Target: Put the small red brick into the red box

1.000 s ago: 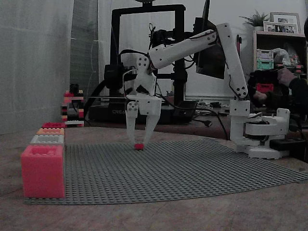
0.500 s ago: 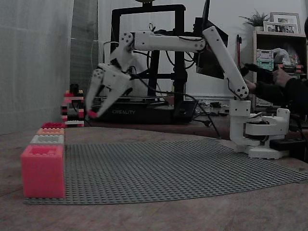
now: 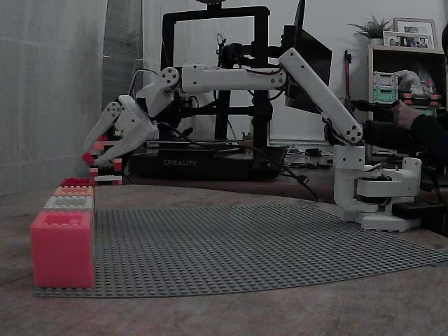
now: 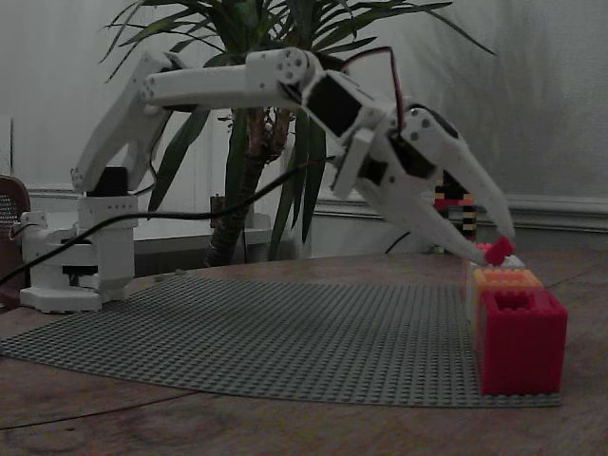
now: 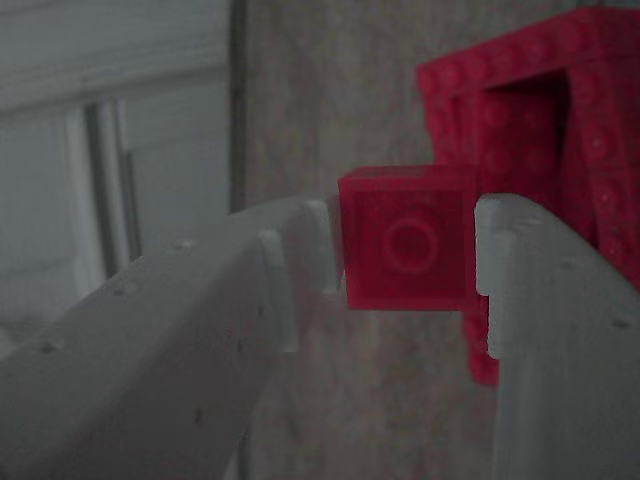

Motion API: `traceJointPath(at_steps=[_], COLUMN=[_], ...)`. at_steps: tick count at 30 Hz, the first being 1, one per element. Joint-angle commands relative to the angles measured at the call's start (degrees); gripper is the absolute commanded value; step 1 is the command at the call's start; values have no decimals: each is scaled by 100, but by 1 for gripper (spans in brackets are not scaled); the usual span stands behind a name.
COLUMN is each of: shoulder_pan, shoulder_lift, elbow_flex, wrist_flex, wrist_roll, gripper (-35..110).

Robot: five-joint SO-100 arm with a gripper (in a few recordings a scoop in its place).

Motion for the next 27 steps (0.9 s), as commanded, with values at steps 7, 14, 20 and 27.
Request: traceJointPath(at_steps=[7, 14, 20, 27], shoulder_pan=[-299, -281, -281, -308], shoulder_lift=[62, -9, 70, 1380], elbow_flex=[-448, -448, -457, -343], wrist_flex=[-79, -167, -237, 694], wrist_roll=[18, 18, 132, 650], gripper=[6, 15, 17, 0])
